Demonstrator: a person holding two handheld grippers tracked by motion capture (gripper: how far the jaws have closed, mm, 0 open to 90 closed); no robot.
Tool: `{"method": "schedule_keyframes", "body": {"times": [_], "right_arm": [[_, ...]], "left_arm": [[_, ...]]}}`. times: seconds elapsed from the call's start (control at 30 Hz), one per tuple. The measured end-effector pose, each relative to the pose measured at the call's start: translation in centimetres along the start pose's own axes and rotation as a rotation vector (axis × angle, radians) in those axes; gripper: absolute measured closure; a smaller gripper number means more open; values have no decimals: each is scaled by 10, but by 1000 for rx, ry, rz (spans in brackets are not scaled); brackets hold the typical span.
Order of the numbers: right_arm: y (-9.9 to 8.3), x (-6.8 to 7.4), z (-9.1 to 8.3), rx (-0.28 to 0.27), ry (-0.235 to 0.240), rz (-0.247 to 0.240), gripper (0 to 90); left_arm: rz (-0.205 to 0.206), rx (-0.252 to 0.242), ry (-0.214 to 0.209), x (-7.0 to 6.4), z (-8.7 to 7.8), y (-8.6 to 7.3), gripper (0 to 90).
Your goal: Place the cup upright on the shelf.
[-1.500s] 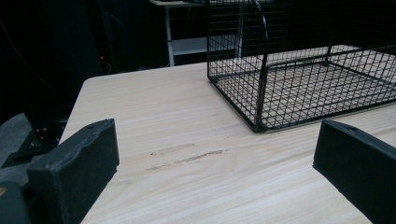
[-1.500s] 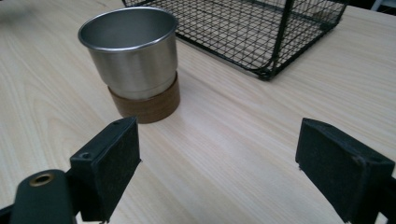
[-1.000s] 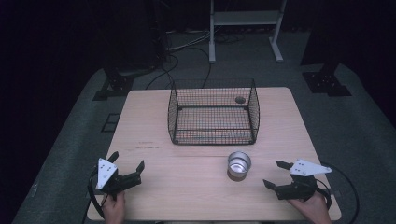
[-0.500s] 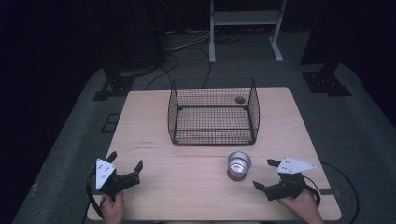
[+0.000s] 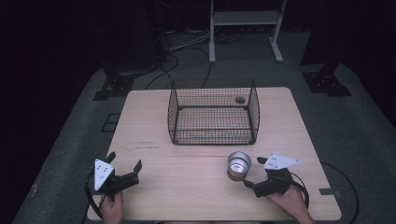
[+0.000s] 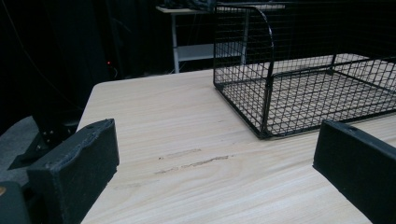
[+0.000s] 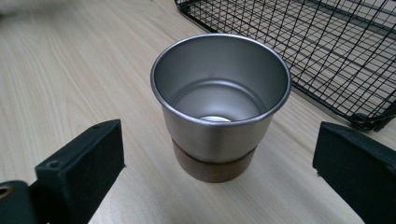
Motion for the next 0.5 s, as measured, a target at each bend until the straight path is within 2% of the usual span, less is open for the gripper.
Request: {"method": "schedule_keyframes", "body": {"times": [0.23, 0.5], "right_arm": [[2, 2, 7, -1, -3, 9, 14], [5, 5, 16, 8, -9, -6, 14]], "left_arm": [[3, 4, 0, 0, 0, 0, 0], [4, 2, 3, 1, 0, 0, 0]]}}
Point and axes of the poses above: each handheld gripper's, and its own axes: z roughly forward along the jaws, y roughly out of its top, x roughly to its left, the point moved 6 cm from there along z, roughly forward along the jaws, and after that the axes turned 12 degrees about -y, right-handed, at the moved point
